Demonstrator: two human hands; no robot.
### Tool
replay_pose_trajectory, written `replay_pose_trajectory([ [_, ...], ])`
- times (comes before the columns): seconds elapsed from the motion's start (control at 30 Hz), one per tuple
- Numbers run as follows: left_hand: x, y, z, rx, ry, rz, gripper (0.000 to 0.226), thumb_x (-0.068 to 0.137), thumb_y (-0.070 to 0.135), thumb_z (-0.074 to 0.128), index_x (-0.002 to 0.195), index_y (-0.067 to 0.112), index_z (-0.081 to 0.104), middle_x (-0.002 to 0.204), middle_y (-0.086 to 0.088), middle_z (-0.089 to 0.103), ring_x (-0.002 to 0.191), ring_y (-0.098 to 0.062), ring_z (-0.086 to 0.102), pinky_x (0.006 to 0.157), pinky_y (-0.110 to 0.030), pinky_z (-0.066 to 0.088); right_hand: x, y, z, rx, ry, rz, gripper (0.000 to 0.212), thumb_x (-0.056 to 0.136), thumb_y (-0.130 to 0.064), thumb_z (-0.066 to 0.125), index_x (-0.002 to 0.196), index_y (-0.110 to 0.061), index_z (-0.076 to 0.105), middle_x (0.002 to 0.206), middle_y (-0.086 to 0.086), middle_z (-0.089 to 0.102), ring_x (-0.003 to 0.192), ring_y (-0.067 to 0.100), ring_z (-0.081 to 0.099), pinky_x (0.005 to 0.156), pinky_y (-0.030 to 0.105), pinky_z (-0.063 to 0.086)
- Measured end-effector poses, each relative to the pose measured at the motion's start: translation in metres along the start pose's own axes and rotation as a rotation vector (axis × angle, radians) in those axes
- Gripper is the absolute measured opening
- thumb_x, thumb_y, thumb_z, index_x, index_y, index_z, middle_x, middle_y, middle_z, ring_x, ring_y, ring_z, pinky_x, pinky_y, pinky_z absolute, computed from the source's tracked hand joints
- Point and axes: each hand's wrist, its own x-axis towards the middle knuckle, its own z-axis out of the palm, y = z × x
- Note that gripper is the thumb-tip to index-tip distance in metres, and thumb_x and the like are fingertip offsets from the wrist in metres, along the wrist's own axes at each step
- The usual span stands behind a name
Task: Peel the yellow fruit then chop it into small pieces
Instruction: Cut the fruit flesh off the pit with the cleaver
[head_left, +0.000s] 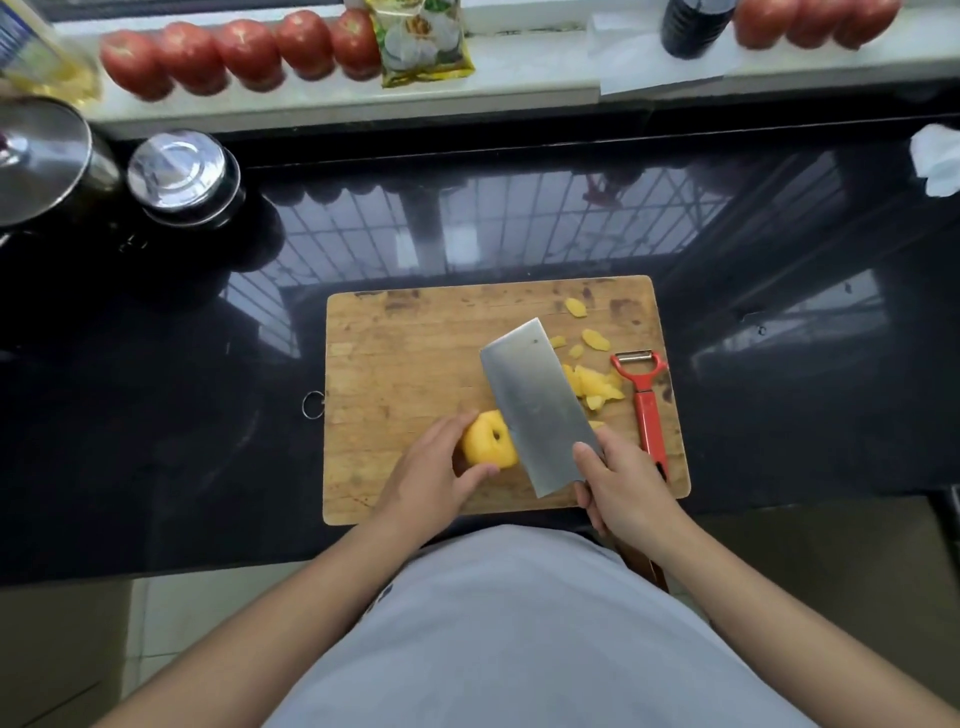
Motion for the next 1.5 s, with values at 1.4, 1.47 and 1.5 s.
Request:
replay_pose_trajectory([
  [1.4, 0.000, -0.003, 0.005, -0.017, 0.056, 0.007, 0.065, 0.088, 0.036, 0.082, 0.146, 0.022, 0.055, 0.139, 0.010, 0.060, 0.114, 0.001, 0.048, 0.096, -0.019, 0.040, 0.010, -0.004, 0.026, -0.200, 0.064, 0.019, 0.022, 0.107, -0.036, 0.040, 0.097, -0.021, 0.053, 0.083, 0.006, 0.063, 0.073, 0.023, 0.062, 0.066, 0.046, 0.058],
  [1.47, 0.000, -0.003, 0.005, -0.015, 0.048, 0.007, 0.066, 0.088, 0.037, 0.081, 0.146, 0.023, 0.054, 0.139, 0.010, 0.059, 0.115, 0.000, 0.048, 0.097, -0.020, 0.040, 0.011, -0.004, 0.020, -0.111, 0.008, 0.011, 0.019, 0.108, -0.033, 0.041, 0.102, -0.021, 0.054, 0.078, 0.008, 0.064, 0.061, 0.018, 0.059, 0.053, 0.034, 0.053],
  [1.5, 0.000, -0.003, 0.005, -0.007, 0.041, 0.008, 0.066, 0.088, 0.038, 0.081, 0.146, 0.024, 0.053, 0.139, 0.010, 0.058, 0.116, 0.000, 0.047, 0.097, -0.021, 0.040, 0.010, -0.005, 0.017, -0.091, -0.004, 0.002, 0.019, 0.108, -0.031, 0.041, 0.102, -0.020, 0.054, 0.076, 0.009, 0.064, 0.055, 0.015, 0.057, 0.050, 0.029, 0.050],
])
